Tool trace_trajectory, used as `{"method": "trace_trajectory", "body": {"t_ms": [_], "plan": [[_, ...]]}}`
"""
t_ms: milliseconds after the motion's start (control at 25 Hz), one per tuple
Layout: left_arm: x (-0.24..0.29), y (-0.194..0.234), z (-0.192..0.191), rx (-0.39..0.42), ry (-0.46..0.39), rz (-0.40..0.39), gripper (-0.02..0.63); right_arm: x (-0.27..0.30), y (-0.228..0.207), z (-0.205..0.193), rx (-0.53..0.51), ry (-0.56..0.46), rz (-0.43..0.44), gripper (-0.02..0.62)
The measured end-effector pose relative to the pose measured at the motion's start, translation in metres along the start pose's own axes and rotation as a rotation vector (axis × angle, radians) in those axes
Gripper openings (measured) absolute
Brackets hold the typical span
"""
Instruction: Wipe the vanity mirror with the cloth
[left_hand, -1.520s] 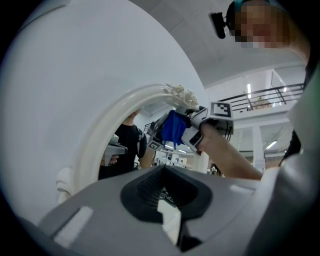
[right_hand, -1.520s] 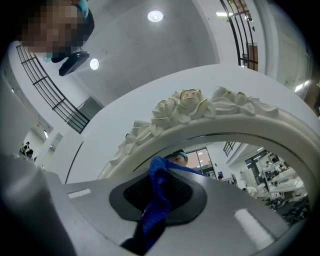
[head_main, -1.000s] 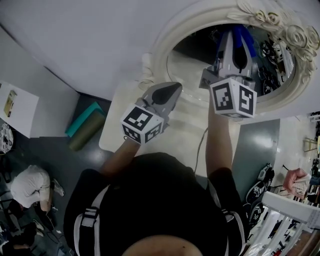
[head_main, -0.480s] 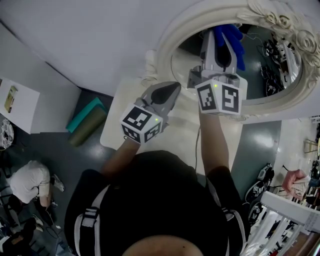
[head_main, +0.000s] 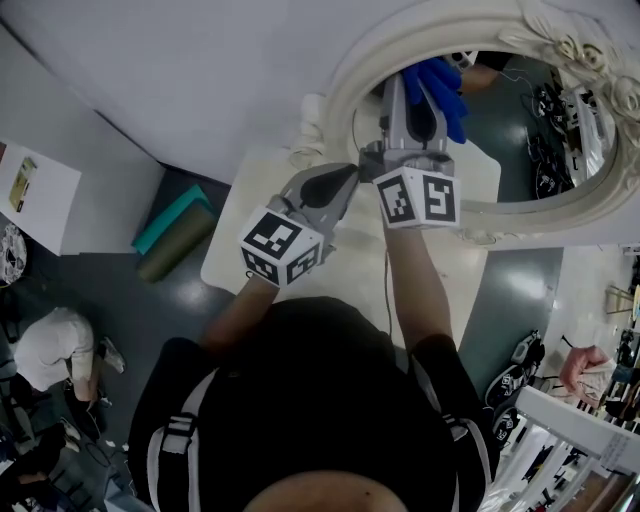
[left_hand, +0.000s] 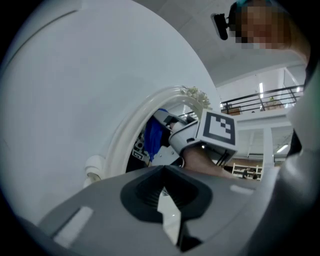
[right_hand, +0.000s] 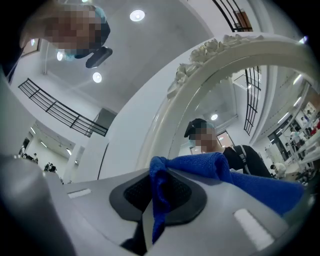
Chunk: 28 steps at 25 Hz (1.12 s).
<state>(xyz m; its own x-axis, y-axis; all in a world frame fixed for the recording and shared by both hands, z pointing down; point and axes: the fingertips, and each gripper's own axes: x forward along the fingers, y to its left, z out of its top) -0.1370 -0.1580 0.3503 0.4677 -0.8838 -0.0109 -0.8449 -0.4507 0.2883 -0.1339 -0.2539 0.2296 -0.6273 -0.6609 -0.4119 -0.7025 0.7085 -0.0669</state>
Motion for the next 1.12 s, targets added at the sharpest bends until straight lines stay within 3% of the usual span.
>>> {"method": "trace_trajectory", "body": {"t_ms": [280,640,840,1120], "plan": [[-0.006,-0.009,0.003,0.028,-0.001,0.006,0.009,-0.009,0.003,0.002,-0.011,-0.069,0.027,0.038],[-0.02,-0.031,0.009,0.077,-0.013,0.016,0.009,-0.077,-0.003,0.039,0.128,-0.148,0.026,0.04],[-0.013,-0.055,0.002,0.078,-0.002,-0.018,0.009,-0.132,-0.044,0.045,0.23,-0.146,-0.09,0.04],[0.004,-0.105,-0.006,0.154,-0.015,-0.087,0.009,-0.227,-0.118,0.055,0.039,-0.086,-0.38,0.04]]}}
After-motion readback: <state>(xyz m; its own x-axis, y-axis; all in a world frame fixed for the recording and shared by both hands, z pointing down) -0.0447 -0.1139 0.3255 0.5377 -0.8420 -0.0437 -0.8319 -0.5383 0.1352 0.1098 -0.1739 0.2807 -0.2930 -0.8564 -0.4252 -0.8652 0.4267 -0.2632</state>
